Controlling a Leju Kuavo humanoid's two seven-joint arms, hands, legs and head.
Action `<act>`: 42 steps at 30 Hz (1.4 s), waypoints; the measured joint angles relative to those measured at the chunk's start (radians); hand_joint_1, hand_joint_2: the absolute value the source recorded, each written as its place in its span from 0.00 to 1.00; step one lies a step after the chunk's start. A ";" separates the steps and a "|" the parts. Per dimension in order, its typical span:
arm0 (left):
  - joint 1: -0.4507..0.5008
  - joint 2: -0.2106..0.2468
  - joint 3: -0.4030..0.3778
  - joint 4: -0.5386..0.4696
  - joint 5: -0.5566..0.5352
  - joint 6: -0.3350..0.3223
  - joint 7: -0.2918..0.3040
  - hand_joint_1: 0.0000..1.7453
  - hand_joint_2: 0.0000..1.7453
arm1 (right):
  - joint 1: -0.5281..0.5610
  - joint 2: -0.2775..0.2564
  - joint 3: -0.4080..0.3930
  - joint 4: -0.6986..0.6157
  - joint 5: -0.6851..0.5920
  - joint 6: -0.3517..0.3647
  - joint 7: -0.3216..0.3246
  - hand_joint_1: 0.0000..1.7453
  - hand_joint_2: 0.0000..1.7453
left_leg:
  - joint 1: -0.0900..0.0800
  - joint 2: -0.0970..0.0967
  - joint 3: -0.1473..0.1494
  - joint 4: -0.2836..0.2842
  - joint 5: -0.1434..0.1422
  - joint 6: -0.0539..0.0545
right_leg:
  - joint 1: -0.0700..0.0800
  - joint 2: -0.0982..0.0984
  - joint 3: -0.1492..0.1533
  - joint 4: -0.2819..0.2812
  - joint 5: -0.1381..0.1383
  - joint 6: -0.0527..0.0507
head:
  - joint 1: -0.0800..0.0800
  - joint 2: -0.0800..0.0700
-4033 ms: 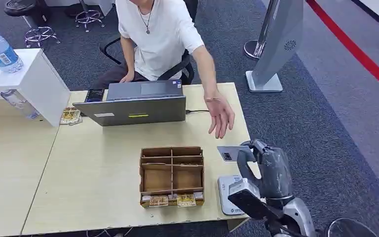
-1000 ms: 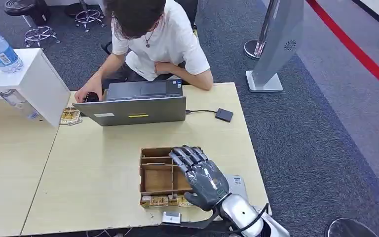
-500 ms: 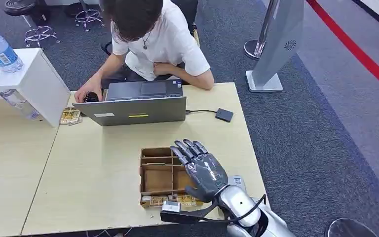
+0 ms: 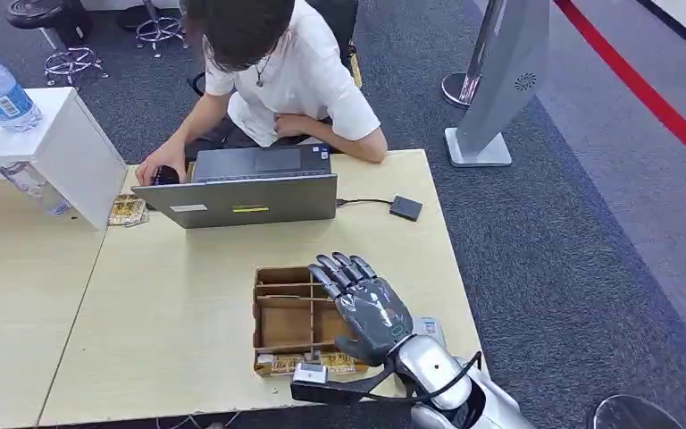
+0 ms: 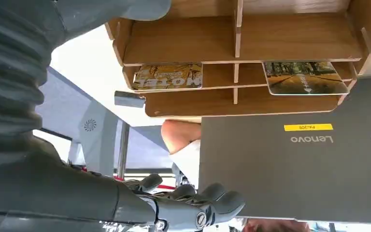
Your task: Pass the card to the sensor for recognition and then transmit it.
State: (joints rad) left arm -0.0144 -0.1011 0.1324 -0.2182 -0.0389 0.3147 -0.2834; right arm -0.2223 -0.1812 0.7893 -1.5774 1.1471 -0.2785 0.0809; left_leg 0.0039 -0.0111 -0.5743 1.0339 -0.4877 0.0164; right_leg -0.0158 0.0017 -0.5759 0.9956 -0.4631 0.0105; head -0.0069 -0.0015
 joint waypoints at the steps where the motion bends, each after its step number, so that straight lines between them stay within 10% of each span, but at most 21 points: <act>1: 0.000 0.000 0.000 0.000 0.000 0.000 0.000 0.00 0.00 | 0.000 0.000 0.000 0.000 0.000 0.000 0.000 0.00 1.00 | 0.000 0.000 0.000 0.000 0.000 0.000 | 0.000 0.000 0.000 0.000 0.000 0.000 | 0.000 0.000; 19: 0.000 0.000 0.000 0.000 0.000 0.000 0.000 0.00 0.00 | 0.000 0.000 0.000 0.000 0.000 0.000 0.000 0.00 1.00 | 0.000 0.000 0.000 0.000 0.000 0.000 | 0.000 0.000 0.000 0.000 0.000 0.000 | 0.000 0.000; 20: 0.000 0.000 0.000 0.000 0.000 0.000 0.000 0.00 0.00 | 0.000 0.000 0.000 0.000 0.000 0.000 0.000 0.00 0.00 | 0.000 0.000 0.000 0.000 0.000 0.000 | 0.000 0.000 0.000 0.000 0.000 0.000 | 0.000 0.000; 22: 0.000 0.000 0.000 0.000 0.000 0.000 0.000 0.00 0.00 | 0.000 0.000 0.000 0.000 0.000 0.000 0.000 0.00 0.00 | 0.000 0.000 0.000 0.000 0.000 0.000 | 0.000 0.000 0.000 0.000 0.000 0.000 | 0.000 0.000; 23: 0.000 0.000 0.000 0.000 0.000 0.010 0.013 0.00 0.00 | 0.000 0.001 -0.001 0.001 -0.023 0.007 -0.002 0.00 1.00 | 0.000 0.000 0.000 0.000 0.000 0.000 | 0.000 0.000 0.000 0.000 0.000 0.000 | 0.000 0.000; 26: -0.011 -0.009 0.000 0.000 0.005 0.099 0.142 0.00 0.00 | -0.006 0.111 -0.049 0.178 -0.209 -0.036 -0.078 0.00 1.00 | 0.000 0.002 0.000 0.000 0.000 -0.001 | 0.001 0.002 -0.001 0.000 0.001 -0.001 | 0.000 0.000; 31: -0.020 -0.018 0.000 0.000 -0.001 0.106 0.158 0.00 0.00 | -0.024 0.234 -0.082 0.394 -0.229 -0.122 -0.126 0.00 1.00 | 0.001 0.001 0.000 0.000 0.001 -0.001 | 0.002 0.001 0.000 0.000 0.001 -0.002 | 0.000 0.000; 42: -0.023 -0.021 0.000 0.000 -0.008 0.107 0.167 0.00 0.00 | 0.003 0.271 -0.105 0.409 -0.134 -0.201 -0.108 0.00 1.00 | 0.001 0.001 0.000 0.000 0.001 -0.001 | 0.002 0.001 0.000 0.000 0.001 -0.001 | 0.000 0.000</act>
State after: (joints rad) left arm -0.0372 -0.1217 0.1324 -0.2178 -0.0465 0.4215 -0.1167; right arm -0.2192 0.0896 0.6840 -1.1685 1.0129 -0.4792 -0.0274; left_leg 0.0053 -0.0100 -0.5742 1.0338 -0.4869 0.0150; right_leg -0.0140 0.0025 -0.5762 0.9957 -0.4625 0.0090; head -0.0065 -0.0015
